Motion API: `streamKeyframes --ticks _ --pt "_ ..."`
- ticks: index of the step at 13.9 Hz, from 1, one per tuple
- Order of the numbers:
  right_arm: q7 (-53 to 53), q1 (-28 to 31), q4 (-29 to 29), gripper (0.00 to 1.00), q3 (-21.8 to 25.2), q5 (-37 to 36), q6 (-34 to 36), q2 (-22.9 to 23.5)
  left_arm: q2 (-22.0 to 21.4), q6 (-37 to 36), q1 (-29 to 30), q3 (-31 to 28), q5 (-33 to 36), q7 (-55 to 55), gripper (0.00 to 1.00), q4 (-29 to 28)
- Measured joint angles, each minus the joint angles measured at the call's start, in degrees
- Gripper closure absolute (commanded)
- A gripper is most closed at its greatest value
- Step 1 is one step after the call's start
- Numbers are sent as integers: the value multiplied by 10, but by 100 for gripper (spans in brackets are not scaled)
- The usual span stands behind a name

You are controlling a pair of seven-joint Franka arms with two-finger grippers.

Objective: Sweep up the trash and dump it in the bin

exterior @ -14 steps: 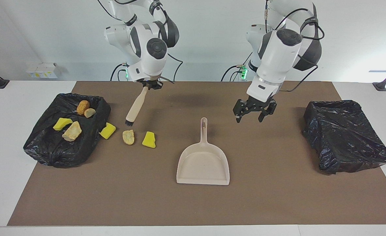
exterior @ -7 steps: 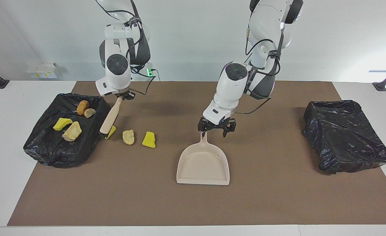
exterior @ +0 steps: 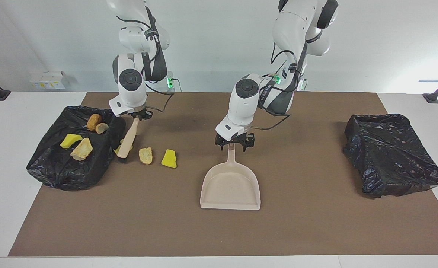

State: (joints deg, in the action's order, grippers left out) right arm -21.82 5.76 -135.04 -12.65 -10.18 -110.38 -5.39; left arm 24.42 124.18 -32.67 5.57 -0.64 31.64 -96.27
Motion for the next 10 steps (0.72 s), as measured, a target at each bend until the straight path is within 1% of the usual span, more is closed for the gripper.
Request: streamKeyframes --ticks 1,4,7,10 --pt "19 0 0 100 -1 16 -5 1 0 0 0 0 0 0 100 0" --pt "79 -1 7 100 -4 61 -11 8 0 -1 0 -1 3 -1 100 -1" --pt "173 -1 20 100 -5 121 -6 15 -2 -2 0 -1 40 -6 100 -1" --pt "259 1 55 100 -4 164 56 16 -14 -29 2 -6 64 -77 100 0"
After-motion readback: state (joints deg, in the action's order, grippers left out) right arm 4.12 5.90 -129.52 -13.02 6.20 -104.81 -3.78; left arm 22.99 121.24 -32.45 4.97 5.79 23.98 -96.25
